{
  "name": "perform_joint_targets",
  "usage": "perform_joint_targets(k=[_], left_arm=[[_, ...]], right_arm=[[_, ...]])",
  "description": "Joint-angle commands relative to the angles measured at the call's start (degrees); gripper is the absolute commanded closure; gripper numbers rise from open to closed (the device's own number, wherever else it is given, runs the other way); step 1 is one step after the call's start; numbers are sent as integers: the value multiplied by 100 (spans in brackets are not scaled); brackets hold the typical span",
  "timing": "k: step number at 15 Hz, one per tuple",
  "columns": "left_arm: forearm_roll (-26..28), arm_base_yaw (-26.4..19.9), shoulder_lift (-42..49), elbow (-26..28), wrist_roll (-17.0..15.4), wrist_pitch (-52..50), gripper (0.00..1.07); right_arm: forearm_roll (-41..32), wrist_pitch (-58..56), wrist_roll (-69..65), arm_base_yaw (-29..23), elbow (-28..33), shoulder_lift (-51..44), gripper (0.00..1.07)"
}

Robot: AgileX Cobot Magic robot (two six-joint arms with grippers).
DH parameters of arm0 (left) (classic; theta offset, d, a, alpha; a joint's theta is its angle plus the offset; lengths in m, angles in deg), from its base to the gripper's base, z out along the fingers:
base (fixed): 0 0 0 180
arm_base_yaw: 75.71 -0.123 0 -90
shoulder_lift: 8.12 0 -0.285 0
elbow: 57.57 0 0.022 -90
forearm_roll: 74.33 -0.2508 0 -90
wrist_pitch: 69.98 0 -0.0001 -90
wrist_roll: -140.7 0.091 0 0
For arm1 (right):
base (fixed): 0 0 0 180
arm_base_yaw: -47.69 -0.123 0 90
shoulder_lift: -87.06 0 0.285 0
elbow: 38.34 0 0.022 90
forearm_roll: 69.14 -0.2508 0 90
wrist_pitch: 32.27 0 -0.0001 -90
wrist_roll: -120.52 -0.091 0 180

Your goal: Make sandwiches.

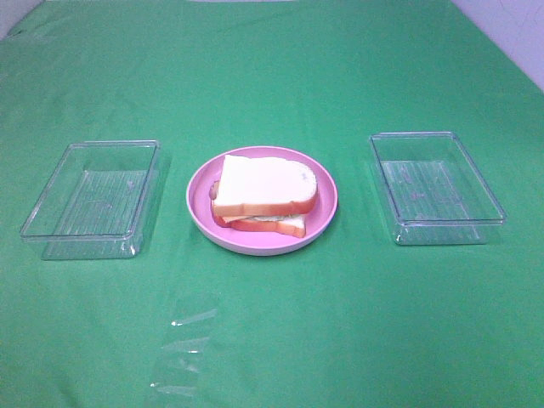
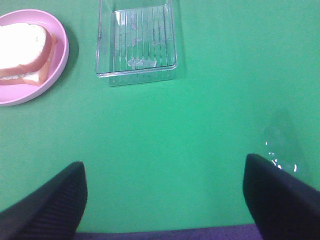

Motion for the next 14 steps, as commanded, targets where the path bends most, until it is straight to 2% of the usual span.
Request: perform_joint_targets(k=[1,2,5,14], left_arm=[[29,0,120,-6,-11,-23,9],[29,0,120,-6,-11,-23,9],[29,0,120,-6,-11,-23,9],[23,0,23,-6,-11,-23,9]], right_arm=[[126,-52,-17,0,424,-802,25],[126,-63,40,0,796,-1547,25],[189,-52,172,0,1152,-2452,25],[264,-149,160,6,1324,-2659,30]])
